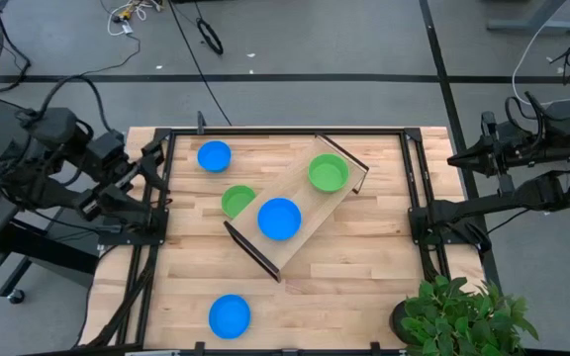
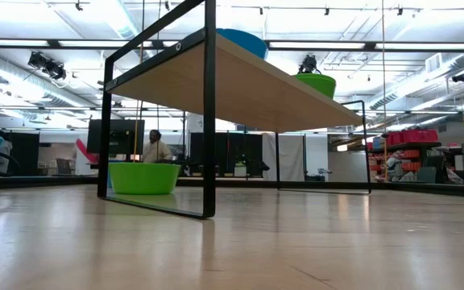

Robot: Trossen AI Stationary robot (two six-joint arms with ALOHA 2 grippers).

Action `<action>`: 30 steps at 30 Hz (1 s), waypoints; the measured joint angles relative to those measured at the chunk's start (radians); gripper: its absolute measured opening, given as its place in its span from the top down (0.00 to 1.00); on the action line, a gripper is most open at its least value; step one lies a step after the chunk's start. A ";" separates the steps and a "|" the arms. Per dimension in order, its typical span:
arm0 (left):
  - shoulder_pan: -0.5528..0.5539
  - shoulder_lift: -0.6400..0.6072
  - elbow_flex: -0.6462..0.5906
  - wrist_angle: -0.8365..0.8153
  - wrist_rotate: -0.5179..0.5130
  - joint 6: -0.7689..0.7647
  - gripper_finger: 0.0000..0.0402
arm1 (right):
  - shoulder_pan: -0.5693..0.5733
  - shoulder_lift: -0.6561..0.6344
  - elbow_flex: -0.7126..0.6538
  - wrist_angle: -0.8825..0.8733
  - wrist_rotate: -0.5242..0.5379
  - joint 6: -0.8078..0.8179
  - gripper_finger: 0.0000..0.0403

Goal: Pick & Place Mini bowls
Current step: Stack the bottom blue bowl on top of the blue bowl on the shelf

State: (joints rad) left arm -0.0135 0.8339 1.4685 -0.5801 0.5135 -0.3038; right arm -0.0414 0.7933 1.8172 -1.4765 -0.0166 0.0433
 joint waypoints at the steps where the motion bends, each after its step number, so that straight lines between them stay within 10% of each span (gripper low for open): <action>1: 0.000 0.002 0.000 -0.001 0.002 0.000 0.42 | 0.000 0.000 0.000 0.000 0.000 0.000 0.94; 30: -0.203 0.097 0.000 0.000 0.094 -0.321 0.42 | 0.000 0.000 0.000 0.000 0.000 0.000 0.94</action>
State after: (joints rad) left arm -0.2162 0.9314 1.4681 -0.5803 0.6075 -0.6250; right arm -0.0413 0.7935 1.8172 -1.4765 -0.0166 0.0433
